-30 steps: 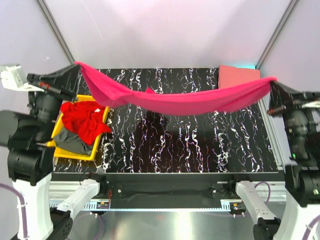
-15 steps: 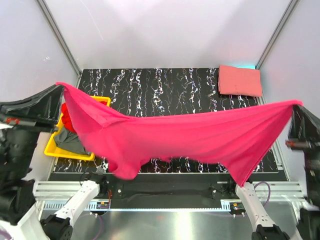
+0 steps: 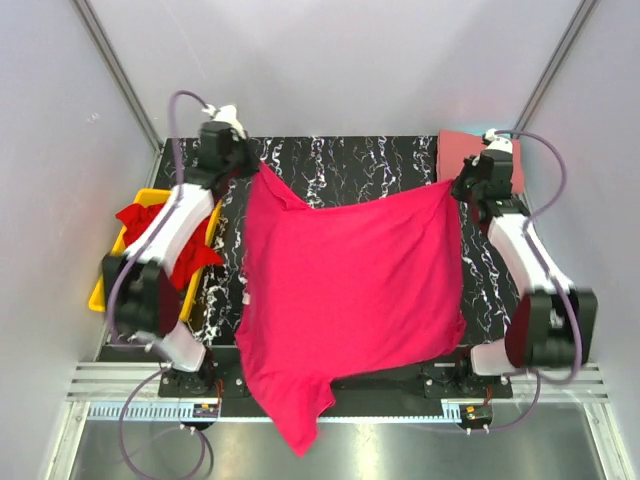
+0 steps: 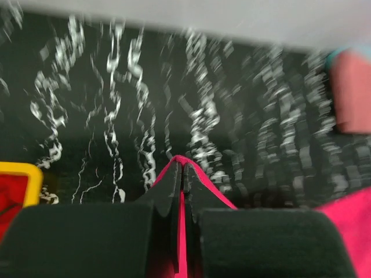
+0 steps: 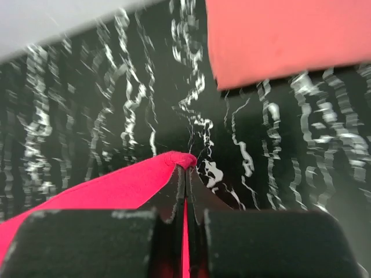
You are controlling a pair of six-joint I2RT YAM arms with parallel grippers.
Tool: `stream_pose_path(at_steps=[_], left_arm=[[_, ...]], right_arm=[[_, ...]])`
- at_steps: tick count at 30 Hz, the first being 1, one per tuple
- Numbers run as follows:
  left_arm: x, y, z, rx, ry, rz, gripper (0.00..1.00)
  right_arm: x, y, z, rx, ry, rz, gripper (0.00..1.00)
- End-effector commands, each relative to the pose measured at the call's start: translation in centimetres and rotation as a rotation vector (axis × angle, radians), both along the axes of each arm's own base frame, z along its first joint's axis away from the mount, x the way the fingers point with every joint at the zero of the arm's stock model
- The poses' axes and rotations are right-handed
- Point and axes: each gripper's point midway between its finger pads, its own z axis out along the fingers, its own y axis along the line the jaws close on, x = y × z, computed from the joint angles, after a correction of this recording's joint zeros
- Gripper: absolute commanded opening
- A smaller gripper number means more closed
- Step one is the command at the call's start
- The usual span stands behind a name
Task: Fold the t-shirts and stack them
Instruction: Flatten the tshirt out, then fold the tshirt
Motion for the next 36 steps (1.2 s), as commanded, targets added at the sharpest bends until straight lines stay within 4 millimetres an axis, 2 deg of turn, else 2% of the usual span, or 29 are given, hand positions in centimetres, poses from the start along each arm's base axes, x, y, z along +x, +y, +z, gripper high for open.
stream_pose_path(at_steps=[1, 2, 3, 4, 5, 6, 7, 8, 9, 10, 11, 12, 13, 14, 16, 17, 18, 21, 26, 28, 30, 32, 33, 35, 36], left_arm=[[6.4, -1.1, 0.6, 0.009, -0.13, -0.023, 0.0], [7.8, -1.3, -1.0, 0.02, -0.094, -0.027, 0.0], [9.1, -1.5, -2.4, 0.038, -0.066, -0.031, 0.0], [11.5, -1.8, -5.2, 0.057, -0.006, -0.026, 0.0], [12.6, -1.8, -6.3, 0.068, 0.014, -0.021, 0.0], [13.7, -1.7, -7.4, 0.072, 0.034, -0.014, 0.0], [15.4, -1.7, -8.8, 0.071, 0.056, -0.009, 0.0], [16.2, -1.6, -9.2, 0.067, 0.059, -0.008, 0.0], [16.9, -1.6, -9.5, 0.055, 0.059, -0.003, 0.0], [18.0, -1.5, -9.9, 0.049, 0.051, 0.005, 0.0], [18.6, -1.5, -10.1, 0.043, 0.046, 0.009, 0.0], [19.0, -1.5, -10.1, 0.03, 0.038, 0.01, 0.0], [19.8, -1.4, -10.3, 0.019, 0.022, 0.012, 0.0], [20.2, -1.4, -10.1, 0.01, 0.009, 0.014, 0.0], [20.7, -1.8, -10.2, -0.013, -0.014, 0.004, 0.0], [20.9, -1.7, -10.4, -0.014, -0.016, 0.005, 0.0], [21.0, -1.7, -10.6, -0.015, -0.016, 0.006, 0.0], [21.0, -1.5, -10.5, -0.018, -0.025, 0.003, 0.0], [20.3, -0.7, -9.5, -0.015, -0.018, 0.036, 0.0], [19.3, 0.2, -9.2, -0.012, 0.024, 0.088, 0.0], [17.8, 0.4, -8.5, -0.022, 0.051, 0.103, 0.0], [16.8, 0.6, -7.9, -0.041, 0.066, 0.119, 0.0], [16.1, 0.8, -7.3, -0.043, 0.07, 0.127, 0.0], [15.0, 0.8, -7.9, -0.041, 0.122, 0.13, 0.0], [14.5, 0.8, -7.5, -0.051, 0.134, 0.131, 0.0]], right_arm=[[6.0, 0.2, 1.2, 0.05, -0.165, 0.038, 0.0], [7.3, 0.4, 1.0, 0.06, -0.183, 0.058, 0.0], [8.8, 0.4, -2.3, 0.069, -0.126, 0.067, 0.0], [9.7, 0.4, -3.4, 0.076, -0.116, 0.078, 0.0], [11.1, 0.9, -2.9, 0.087, -0.143, 0.116, 0.0], [12.4, 0.8, -6.0, 0.099, -0.089, 0.128, 0.0], [13.2, 0.9, -6.8, 0.105, -0.078, 0.141, 0.0], [14.6, 1.1, -6.1, 0.11, -0.1, 0.162, 0.0], [15.6, 0.9, -8.6, 0.118, -0.06, 0.161, 0.0], [16.4, 0.7, -9.2, 0.121, -0.054, 0.165, 0.0], [17.6, 0.7, -8.3, 0.124, -0.073, 0.174, 0.0], [18.3, 0.7, -10.1, 0.13, -0.047, 0.176, 0.0], [18.9, 0.6, -10.2, 0.133, -0.051, 0.182, 0.0], [19.8, 0.5, -9.3, 0.123, -0.082, 0.191, 0.0], [20.6, 0.4, -10.1, 0.116, -0.079, 0.196, 0.0], [21.2, 0.2, -9.3, 0.11, -0.098, 0.196, 0.0], [21.5, 0.2, -9.9, 0.106, -0.088, 0.201, 0.0], [22.1, -0.1, -9.2, 0.074, -0.11, 0.205, 0.0], [22.6, -0.3, -7.8, 0.027, -0.149, 0.238, 0.0], [22.3, -0.4, -8.3, 0.025, -0.107, 0.251, 0.0], [22.3, -0.5, -7.9, 0.022, -0.093, 0.253, 0.0], [21.7, -0.9, -8.6, 0.016, -0.064, 0.238, 0.0], [21.5, -1.0, -8.0, 0.014, -0.074, 0.237, 0.0], [20.9, -1.0, -8.4, 0.012, -0.064, 0.237, 0.0], [20.6, -1.0, -8.3, 0.011, -0.06, 0.239, 0.0]])
